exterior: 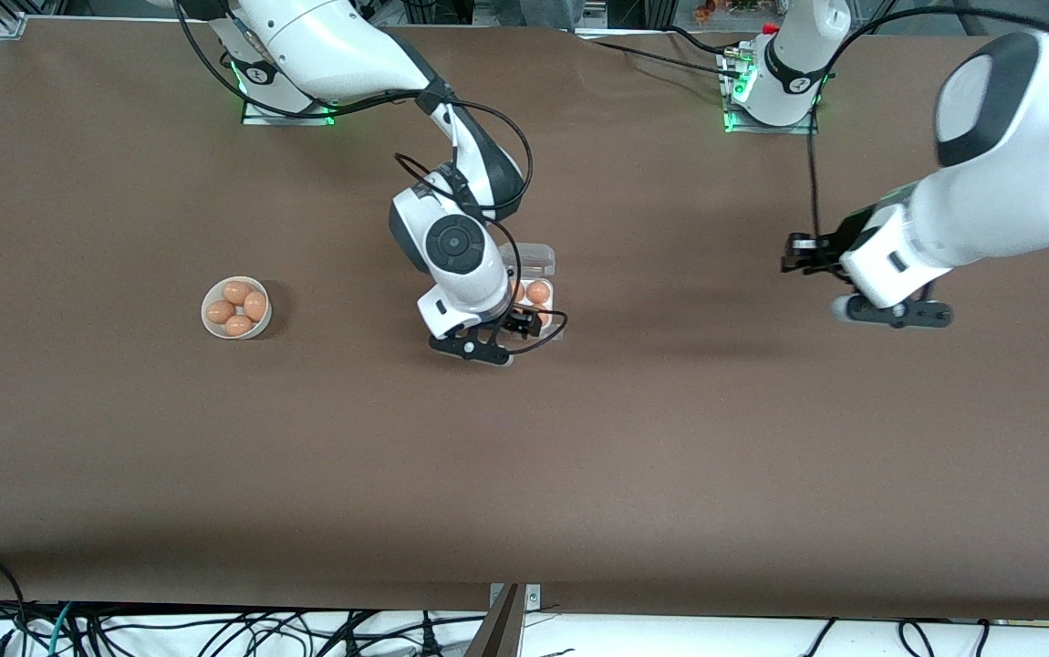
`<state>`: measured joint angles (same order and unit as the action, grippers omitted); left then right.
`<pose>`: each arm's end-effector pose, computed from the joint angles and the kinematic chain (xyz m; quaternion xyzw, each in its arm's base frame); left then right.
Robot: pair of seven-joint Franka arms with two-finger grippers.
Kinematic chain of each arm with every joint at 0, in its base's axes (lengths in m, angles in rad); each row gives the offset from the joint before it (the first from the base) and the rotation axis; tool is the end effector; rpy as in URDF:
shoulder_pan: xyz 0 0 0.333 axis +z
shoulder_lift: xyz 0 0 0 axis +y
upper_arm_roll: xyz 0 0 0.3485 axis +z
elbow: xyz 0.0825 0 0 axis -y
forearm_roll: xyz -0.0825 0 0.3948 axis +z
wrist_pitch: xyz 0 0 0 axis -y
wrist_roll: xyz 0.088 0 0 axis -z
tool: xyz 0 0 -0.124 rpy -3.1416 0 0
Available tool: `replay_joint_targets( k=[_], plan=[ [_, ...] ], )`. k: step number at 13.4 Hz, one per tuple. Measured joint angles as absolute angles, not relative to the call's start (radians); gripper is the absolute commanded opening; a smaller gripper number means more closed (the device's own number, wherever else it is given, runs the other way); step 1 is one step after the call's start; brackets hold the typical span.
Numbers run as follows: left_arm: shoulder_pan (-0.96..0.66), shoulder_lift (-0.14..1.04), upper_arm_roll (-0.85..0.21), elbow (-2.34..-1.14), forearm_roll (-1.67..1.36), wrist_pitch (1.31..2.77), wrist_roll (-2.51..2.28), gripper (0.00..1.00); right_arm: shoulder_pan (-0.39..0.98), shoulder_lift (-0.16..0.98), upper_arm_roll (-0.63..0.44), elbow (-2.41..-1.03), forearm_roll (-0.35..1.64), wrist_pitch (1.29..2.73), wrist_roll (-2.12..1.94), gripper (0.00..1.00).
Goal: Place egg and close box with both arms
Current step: 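Withdraw the right gripper while the left gripper reaches the box lid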
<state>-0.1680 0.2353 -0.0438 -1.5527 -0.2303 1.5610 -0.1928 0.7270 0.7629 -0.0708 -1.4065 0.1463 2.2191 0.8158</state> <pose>0.6039 -0.1564 0.5112 0.9865 0.0025 -0.1341 0.0944 0.5970 0.4823 0.2552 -0.9928 0.1117 0.0043 0.0436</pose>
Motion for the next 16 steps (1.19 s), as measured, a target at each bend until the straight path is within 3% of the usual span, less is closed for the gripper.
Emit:
replay_joint_targets(
  k=[3,8,11,14,16],
  plan=[
    [-0.249,0.293,-0.046,-1.554,-0.277,1.561,-0.295,0.09,0.720,0.726,-0.141,-1.399,0.146,2.133,0.726,1.00],
    [-0.298,0.373,-0.047,-1.554,-0.475,1.561,-0.381,0.08,0.710,0.629,-0.260,-1.397,0.147,1.918,0.570,1.00],
    [-0.386,0.431,-0.050,-1.554,-0.518,1.562,-0.470,0.02,0.677,0.580,-0.306,-1.398,0.149,1.846,0.438,1.00],
    [-0.477,0.482,-0.052,-1.553,-0.534,1.569,-0.520,0.02,0.567,0.503,-0.298,-1.399,0.150,1.782,0.353,1.00],
    [-0.527,0.498,-0.052,-1.553,-0.534,1.570,-0.558,0.03,0.434,0.427,-0.206,-1.413,0.137,1.733,0.294,1.00]
  ],
)
